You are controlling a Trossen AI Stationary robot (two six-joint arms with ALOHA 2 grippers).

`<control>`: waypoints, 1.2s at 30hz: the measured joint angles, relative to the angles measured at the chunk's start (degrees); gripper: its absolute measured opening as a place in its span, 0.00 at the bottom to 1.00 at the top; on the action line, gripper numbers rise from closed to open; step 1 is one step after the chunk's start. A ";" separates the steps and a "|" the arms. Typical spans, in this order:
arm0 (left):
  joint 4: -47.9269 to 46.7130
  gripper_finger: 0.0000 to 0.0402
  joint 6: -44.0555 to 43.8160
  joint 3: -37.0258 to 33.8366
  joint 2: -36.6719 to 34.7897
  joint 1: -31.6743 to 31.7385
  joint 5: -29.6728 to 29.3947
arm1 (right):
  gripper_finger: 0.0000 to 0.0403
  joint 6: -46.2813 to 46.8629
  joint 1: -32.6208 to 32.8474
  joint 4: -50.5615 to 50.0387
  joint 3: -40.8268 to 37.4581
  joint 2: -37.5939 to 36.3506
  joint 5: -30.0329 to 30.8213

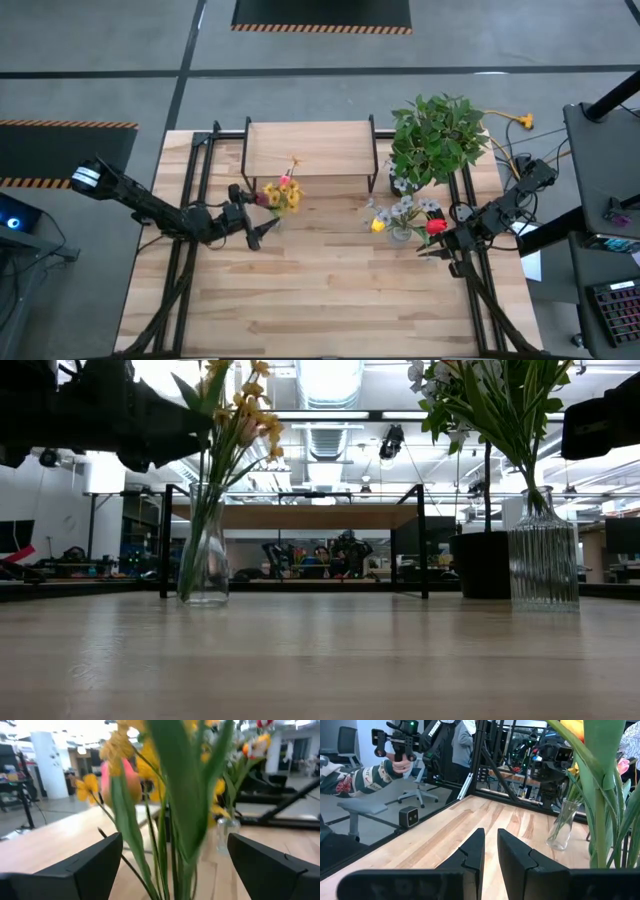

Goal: Pick and place flowers into a vace then onto a shelf
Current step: Put the left transparent vase with flowers on the shelf

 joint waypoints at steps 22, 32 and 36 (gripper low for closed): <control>-24.62 0.85 -3.76 1.52 -19.34 -1.14 1.27 | 0.11 -0.01 0.01 -0.02 0.00 0.12 -0.01; -44.73 0.85 -5.28 9.44 -24.66 -1.40 1.33 | 0.11 -0.01 -0.01 -0.04 0.00 0.12 0.01; -57.95 0.85 -8.91 15.82 -25.24 -1.40 1.33 | 0.11 -0.07 0.00 -0.04 0.00 0.12 0.00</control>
